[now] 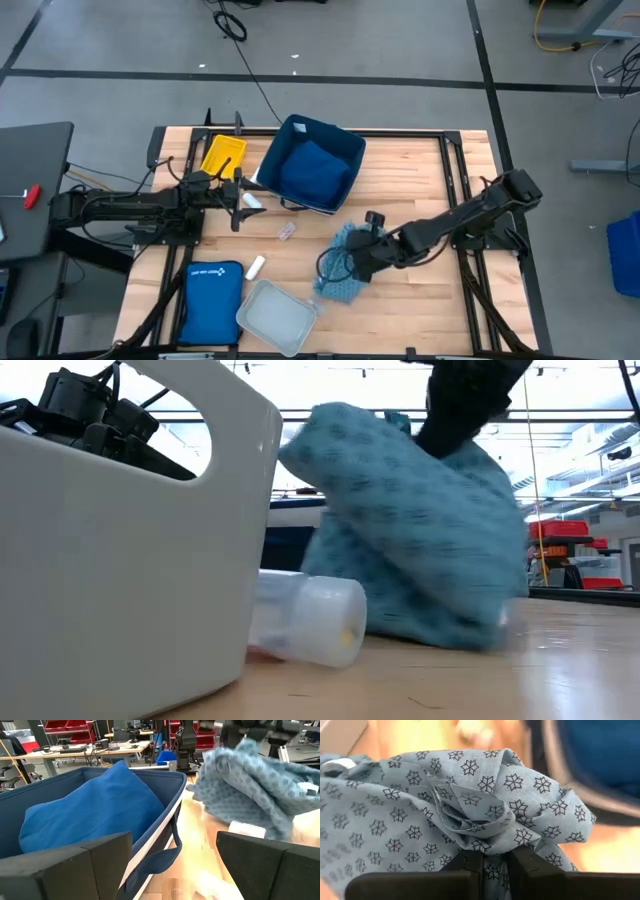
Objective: Pick & place medical supplies in basket/bin
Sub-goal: Put the blue patient gown into the blue laundry bin
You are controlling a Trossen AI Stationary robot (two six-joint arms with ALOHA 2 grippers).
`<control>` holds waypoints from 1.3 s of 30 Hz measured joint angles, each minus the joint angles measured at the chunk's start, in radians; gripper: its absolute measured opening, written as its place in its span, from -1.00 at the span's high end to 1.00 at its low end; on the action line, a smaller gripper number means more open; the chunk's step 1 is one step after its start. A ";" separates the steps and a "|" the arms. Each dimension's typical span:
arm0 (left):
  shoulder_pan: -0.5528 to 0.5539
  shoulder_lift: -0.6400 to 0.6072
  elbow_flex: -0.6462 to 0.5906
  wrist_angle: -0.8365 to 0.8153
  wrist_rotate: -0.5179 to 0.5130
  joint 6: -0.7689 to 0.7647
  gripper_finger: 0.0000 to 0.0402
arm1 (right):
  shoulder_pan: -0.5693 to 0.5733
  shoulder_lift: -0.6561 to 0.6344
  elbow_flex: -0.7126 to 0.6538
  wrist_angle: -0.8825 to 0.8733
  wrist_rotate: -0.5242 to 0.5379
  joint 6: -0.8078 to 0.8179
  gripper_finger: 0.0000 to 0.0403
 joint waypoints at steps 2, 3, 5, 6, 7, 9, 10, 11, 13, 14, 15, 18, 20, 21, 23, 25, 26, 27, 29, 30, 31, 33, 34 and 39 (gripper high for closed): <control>0.000 0.000 0.000 0.002 0.000 0.000 -0.45 | 0.009 -0.008 0.000 0.004 0.048 -0.015 0.80; 0.000 0.000 0.000 0.002 0.000 0.000 -0.45 | 0.014 -0.014 0.000 0.007 0.068 -0.022 0.80; 0.000 0.000 0.000 0.003 0.000 0.000 -0.45 | 0.021 -0.028 0.000 0.015 0.108 -0.039 0.80; 0.000 0.000 0.000 0.003 0.000 0.000 -0.45 | 0.025 -0.035 0.000 0.022 0.128 -0.049 0.80; 0.000 0.000 0.000 0.003 0.000 0.000 -0.45 | 0.029 -0.043 0.001 0.032 0.146 -0.060 0.80; 0.000 0.000 0.000 0.003 0.000 0.000 -0.45 | 0.037 -0.060 0.001 0.061 0.172 -0.089 0.80; 0.000 0.000 0.000 0.003 0.000 0.000 -0.45 | 0.041 -0.067 0.001 0.083 0.190 -0.109 0.80; 0.000 0.000 0.000 0.003 0.000 0.000 -0.45 | 0.046 -0.074 0.002 0.112 0.213 -0.130 0.80; 0.000 0.000 0.000 0.003 0.000 0.000 -0.45 | 0.057 -0.084 0.002 0.171 0.253 -0.190 0.80; 0.000 0.000 0.000 0.003 0.000 0.000 -0.45 | 0.059 -0.085 0.003 0.207 0.269 -0.227 0.80; 0.000 0.000 0.000 0.003 0.000 0.000 -0.45 | 0.059 -0.085 0.003 0.244 0.286 -0.267 0.80; 0.000 0.000 0.000 0.003 0.002 0.000 -0.45 | 0.056 -0.085 0.003 0.345 0.325 -0.391 0.80; 0.000 0.000 0.000 0.002 0.002 0.000 -0.45 | 0.044 -0.085 0.003 0.413 0.349 -0.474 0.80; 0.000 0.000 0.000 0.002 0.003 0.000 -0.45 | 0.038 -0.085 0.003 0.447 0.359 -0.510 0.80; 0.000 0.000 0.000 0.002 0.003 0.000 -0.45 | 0.022 -0.085 0.003 0.518 0.368 -0.596 0.80; 0.000 0.000 0.000 0.002 0.003 0.000 -0.45 | 0.003 -0.085 0.003 0.584 0.383 -0.680 0.80; 0.000 0.000 0.000 0.002 0.003 0.000 -0.45 | -0.009 -0.085 0.003 0.611 0.387 -0.714 0.80; 0.000 0.000 0.000 0.002 0.003 0.000 -0.45 | -0.024 -0.085 0.004 0.635 0.391 -0.743 0.80; 0.000 0.000 0.000 0.002 0.003 0.000 -0.45 | -0.063 -0.085 0.004 0.664 0.398 -0.777 0.80; 0.000 0.000 0.000 0.002 0.003 0.000 -0.45 | -0.084 -0.085 0.004 0.679 0.399 -0.790 0.80; 0.000 0.000 0.000 0.002 0.003 0.000 -0.45 | -0.106 -0.085 0.004 0.692 0.399 -0.804 0.80; 0.000 0.000 0.000 0.002 0.003 0.000 -0.45 | -0.153 -0.085 0.004 0.722 0.388 -0.830 0.80; 0.000 0.000 0.000 0.002 0.003 0.000 -0.45 | -0.179 -0.085 0.004 0.736 0.369 -0.839 0.80; 0.000 0.000 0.000 0.002 0.003 0.000 -0.45 | -0.311 -0.085 0.004 0.820 0.234 -0.852 0.80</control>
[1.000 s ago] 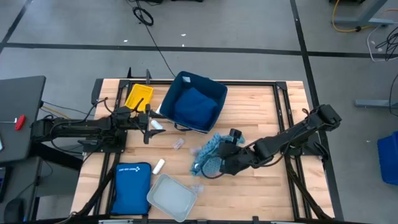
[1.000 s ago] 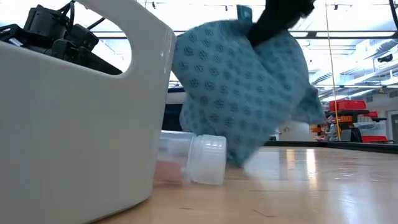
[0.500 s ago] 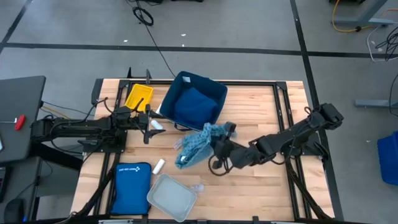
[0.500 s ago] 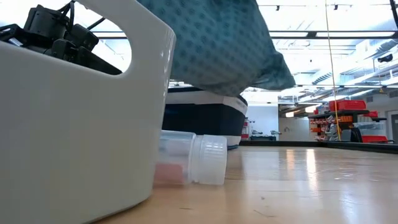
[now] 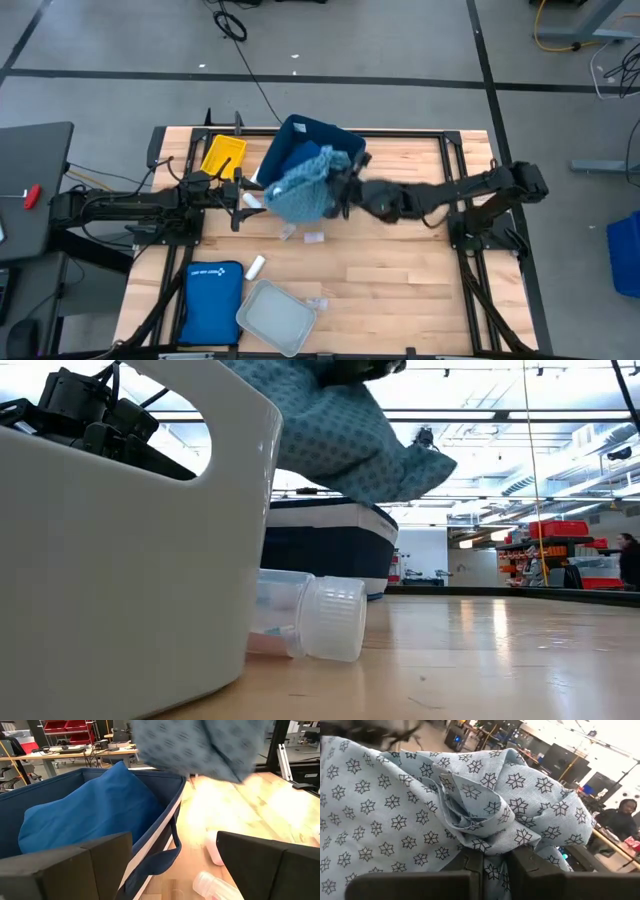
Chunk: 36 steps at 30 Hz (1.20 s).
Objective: Pick & place medical supplies in basket/bin
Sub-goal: Put the blue patient gown into the blue laundry bin
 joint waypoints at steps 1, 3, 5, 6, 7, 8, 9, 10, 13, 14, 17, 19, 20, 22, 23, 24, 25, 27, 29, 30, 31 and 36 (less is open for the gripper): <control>0.000 0.000 0.000 0.000 0.000 0.000 -0.45 | -0.024 0.000 0.000 0.016 -0.022 -0.004 0.80; 0.000 0.000 0.000 0.000 0.000 0.000 -0.45 | -0.068 0.000 0.000 0.058 -0.054 -0.029 0.80; 0.000 0.000 0.000 0.000 0.000 0.000 -0.45 | -0.105 0.000 0.000 0.111 -0.080 -0.055 0.80; 0.000 0.000 0.000 0.000 0.000 0.000 -0.45 | -0.121 0.000 0.000 0.136 -0.092 -0.061 0.80; 0.000 0.000 0.000 0.000 0.000 0.000 -0.45 | -0.137 0.000 0.000 0.154 -0.109 -0.064 0.80; 0.000 0.000 0.000 0.000 0.000 0.001 -0.45 | -0.150 0.000 0.000 0.169 -0.132 -0.066 0.80; 0.000 0.000 0.000 0.000 0.000 0.002 -0.45 | -0.161 0.000 0.001 0.176 -0.158 -0.064 0.80; 0.000 0.000 0.000 0.000 0.000 0.003 -0.45 | -0.171 0.000 0.001 0.175 -0.178 -0.049 0.80; 0.000 0.000 0.000 -0.002 0.000 0.004 -0.45 | -0.197 0.000 0.002 0.134 -0.237 0.015 0.80; 0.000 0.000 0.000 -0.002 0.000 0.004 -0.45 | -0.204 0.001 0.002 0.112 -0.247 0.034 0.80; 0.000 0.000 0.000 -0.003 0.000 0.004 -0.45 | -0.220 0.017 0.002 0.051 -0.257 0.079 0.80; 0.000 0.000 0.000 -0.004 0.000 0.004 -0.45 | -0.234 0.031 0.002 0.002 -0.264 0.119 0.80; 0.000 0.000 0.000 -0.006 0.000 0.004 -0.45 | -0.243 0.035 0.002 -0.035 -0.279 0.145 0.80; 0.000 0.000 0.000 -0.006 0.000 0.004 -0.45 | -0.265 0.049 0.002 -0.108 -0.305 0.201 0.80; 0.000 0.000 0.000 -0.008 0.000 0.004 -0.45 | -0.277 0.060 0.002 -0.123 -0.320 0.223 0.80; 0.000 0.000 0.000 -0.011 0.000 0.004 -0.45 | -0.291 0.064 0.002 -0.161 -0.341 0.250 0.80; 0.000 0.000 0.000 -0.011 0.000 0.004 -0.45 | -0.305 0.067 0.001 -0.197 -0.356 0.271 0.80; 0.000 0.000 0.000 -0.011 0.000 0.004 -0.45 | -0.332 0.089 0.003 -0.207 -0.407 0.309 0.80; 0.000 0.000 0.000 -0.005 0.000 0.004 -0.45 | -0.365 0.106 0.002 -0.262 -0.464 0.344 0.80; 0.000 0.000 0.000 -0.003 0.000 0.004 -0.45 | -0.379 0.121 0.002 -0.264 -0.496 0.354 0.80; 0.000 0.000 0.000 -0.004 0.000 0.004 -0.45 | -0.396 0.136 0.002 -0.272 -0.532 0.365 0.80; 0.000 0.000 0.000 -0.004 0.000 0.004 -0.45 | -0.461 0.213 0.003 -0.315 -0.663 0.395 0.80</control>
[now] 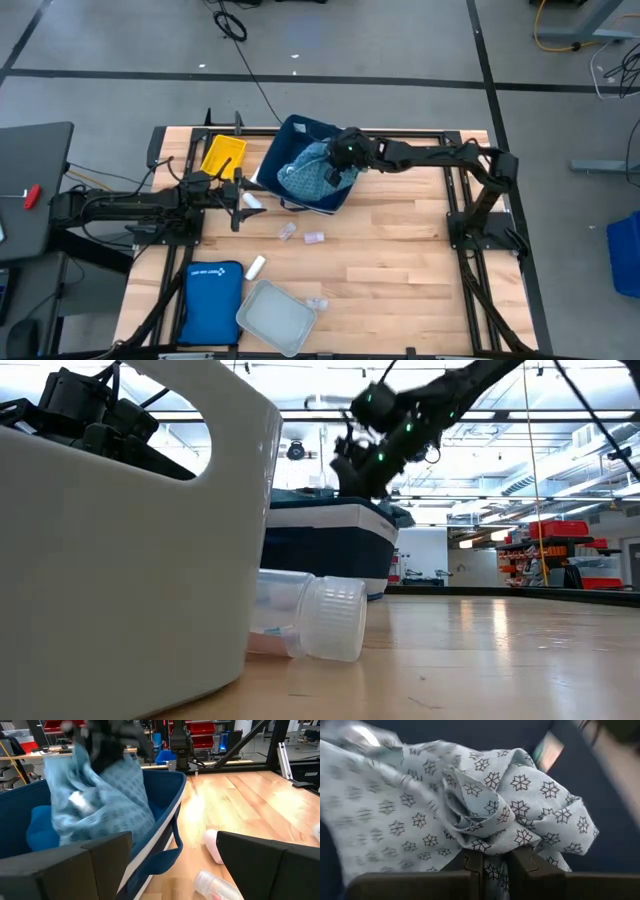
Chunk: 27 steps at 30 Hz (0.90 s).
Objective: Pick & place medical supplies in basket/bin
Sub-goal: Put the blue patient gown into the blue laundry bin
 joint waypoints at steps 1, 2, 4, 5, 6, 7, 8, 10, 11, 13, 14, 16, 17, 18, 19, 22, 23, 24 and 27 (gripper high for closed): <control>0.000 0.000 0.000 0.000 0.000 0.000 -0.45 | -0.009 0.018 0.000 -0.009 -0.025 0.003 0.80; 0.000 0.000 0.000 -0.001 -0.002 0.000 -0.45 | -0.018 0.036 0.000 -0.015 -0.049 0.003 0.80; 0.000 0.000 0.000 -0.001 0.000 0.000 -0.45 | -0.032 0.069 0.001 -0.032 -0.098 0.003 0.80; 0.000 0.000 0.000 -0.002 -0.001 0.001 -0.45 | -0.037 0.083 0.001 -0.039 -0.118 0.004 0.80; 0.000 0.000 0.000 -0.004 -0.002 0.001 -0.45 | -0.041 0.098 0.002 -0.044 -0.133 0.006 0.80; 0.000 0.000 0.000 -0.006 -0.002 0.002 -0.45 | -0.042 0.113 0.002 -0.046 -0.141 0.009 0.80; 0.000 0.000 0.000 -0.008 -0.003 0.002 -0.45 | -0.043 0.126 0.002 -0.046 -0.146 0.009 0.80; 0.001 0.000 0.000 -0.008 -0.003 0.003 -0.45 | -0.043 0.142 0.002 -0.045 -0.148 0.009 0.75; 0.001 0.000 0.000 -0.008 -0.003 0.003 -0.45 | -0.043 0.145 0.002 -0.046 -0.151 0.009 0.72; 0.001 0.000 0.000 -0.008 -0.003 0.004 -0.45 | -0.043 0.146 0.002 -0.050 -0.155 0.009 0.64; 0.001 0.000 0.000 -0.009 -0.003 0.004 -0.45 | -0.041 0.145 0.001 -0.049 -0.155 0.009 0.61; 0.001 0.000 0.000 -0.009 -0.003 0.003 -0.45 | -0.037 0.135 -0.001 -0.049 -0.152 0.009 0.54; 0.001 0.000 0.000 -0.009 -0.003 0.004 -0.45 | -0.034 0.129 -0.002 -0.048 -0.155 0.009 0.51; 0.001 0.000 0.000 -0.010 -0.003 0.003 -0.45 | -0.031 0.121 -0.003 -0.046 -0.156 0.009 0.48; 0.001 0.000 0.000 -0.010 -0.003 0.004 -0.45 | -0.027 0.113 -0.004 -0.046 -0.156 0.008 0.45; 0.001 0.000 0.000 -0.014 -0.003 0.004 -0.45 | -0.013 0.086 -0.004 -0.041 -0.151 0.002 0.35; 0.001 0.000 0.000 -0.016 -0.003 0.004 -0.45 | -0.008 0.076 -0.004 -0.039 -0.151 -0.004 0.31; 0.001 0.000 0.000 -0.016 -0.003 0.004 -0.45 | -0.002 0.066 -0.004 -0.036 -0.150 -0.010 0.26; 0.001 0.000 0.000 -0.016 -0.003 0.004 -0.45 | 0.016 0.037 -0.004 -0.035 -0.140 -0.029 0.13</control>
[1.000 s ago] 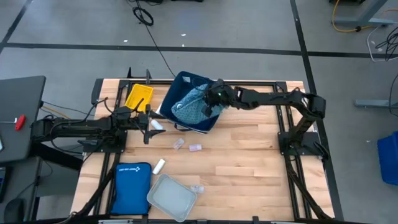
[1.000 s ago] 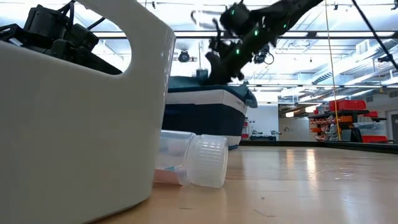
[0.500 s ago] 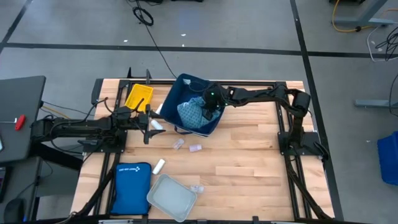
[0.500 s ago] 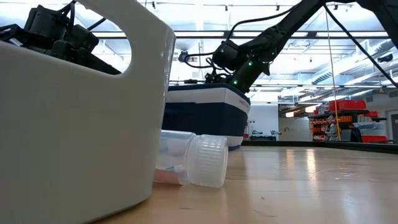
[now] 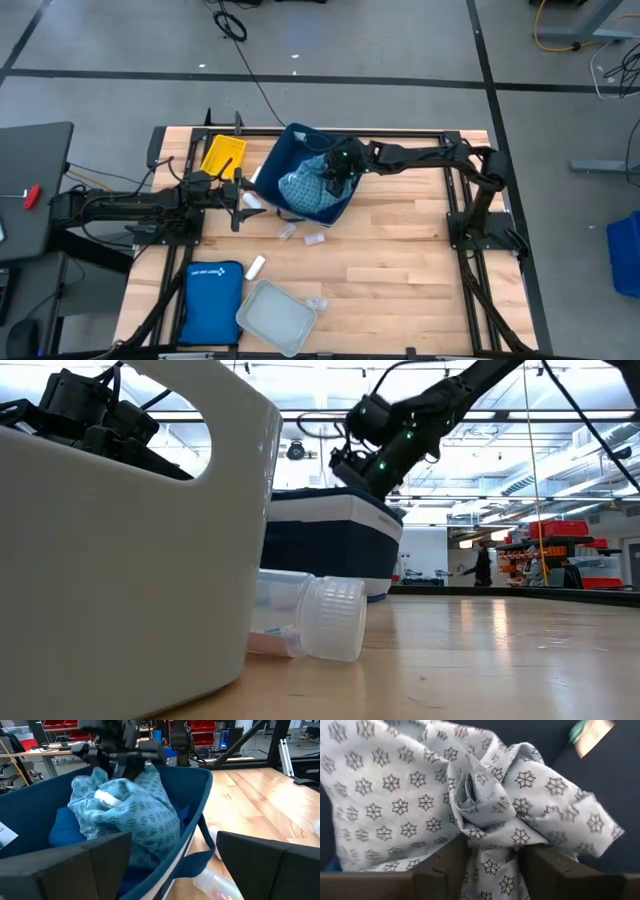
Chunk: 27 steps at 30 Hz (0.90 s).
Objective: Pick & place medical supplies in basket/bin
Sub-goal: Put the blue patient gown into the blue laundry bin
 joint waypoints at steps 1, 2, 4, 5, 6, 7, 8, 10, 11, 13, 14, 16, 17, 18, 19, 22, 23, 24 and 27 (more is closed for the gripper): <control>0.000 0.000 0.000 0.000 0.000 0.000 -0.45 | 0.007 -0.009 0.000 0.003 0.016 0.000 0.09; 0.000 0.000 0.000 0.000 0.000 0.000 -0.45 | 0.013 -0.020 0.000 0.005 0.030 -0.004 0.06; 0.000 0.000 0.000 0.000 0.000 0.000 -0.45 | 0.023 -0.039 0.000 0.000 0.058 -0.019 -0.01; 0.000 0.000 0.000 0.000 0.000 0.000 -0.45 | 0.027 -0.047 0.000 0.002 0.071 -0.023 -0.04; 0.000 0.000 0.000 0.000 0.000 0.000 -0.45 | 0.031 -0.054 0.000 0.000 0.080 -0.024 -0.06; 0.000 0.000 0.000 0.001 0.000 0.000 -0.45 | 0.035 -0.061 0.000 0.000 0.088 -0.026 -0.07; 0.000 0.000 0.000 0.001 0.000 0.000 -0.45 | 0.038 -0.070 0.000 0.000 0.090 -0.026 -0.08; 0.000 0.000 0.000 0.001 0.000 0.000 -0.45 | 0.044 -0.087 0.001 0.002 0.090 -0.026 -0.10; 0.000 0.000 0.000 0.001 0.000 0.000 -0.45 | 0.047 -0.094 0.001 0.002 0.091 -0.026 -0.10; 0.000 0.000 0.000 0.001 0.000 0.000 -0.45 | 0.053 -0.105 0.001 0.004 0.097 -0.026 -0.10; 0.000 0.000 0.000 0.001 0.000 0.000 -0.45 | 0.057 -0.112 0.001 0.005 0.106 -0.026 -0.09; 0.000 0.000 0.000 0.001 0.000 0.000 -0.45 | 0.070 -0.119 0.002 0.013 0.145 -0.042 -0.03; 0.000 0.000 0.000 0.001 0.000 0.000 -0.45 | 0.078 -0.119 0.003 0.017 0.165 -0.052 0.01; 0.000 0.000 0.000 0.001 0.000 0.000 -0.45 | 0.086 -0.119 0.002 0.017 0.188 -0.063 0.08; 0.000 0.000 0.000 0.001 0.000 0.000 -0.45 | 0.095 -0.119 0.002 0.019 0.209 -0.072 0.16; 0.000 0.000 0.000 0.001 0.000 0.000 -0.45 | 0.120 -0.119 0.003 0.039 0.286 -0.094 0.46; 0.000 0.000 0.000 0.001 0.000 0.000 -0.45 | 0.127 -0.119 0.003 0.043 0.308 -0.101 0.57; 0.000 0.000 0.000 0.001 0.000 0.000 -0.45 | 0.133 -0.119 0.003 0.048 0.323 -0.114 0.67; 0.000 0.000 0.000 0.001 -0.001 0.000 -0.45 | 0.149 -0.119 0.015 0.047 0.336 -0.141 0.94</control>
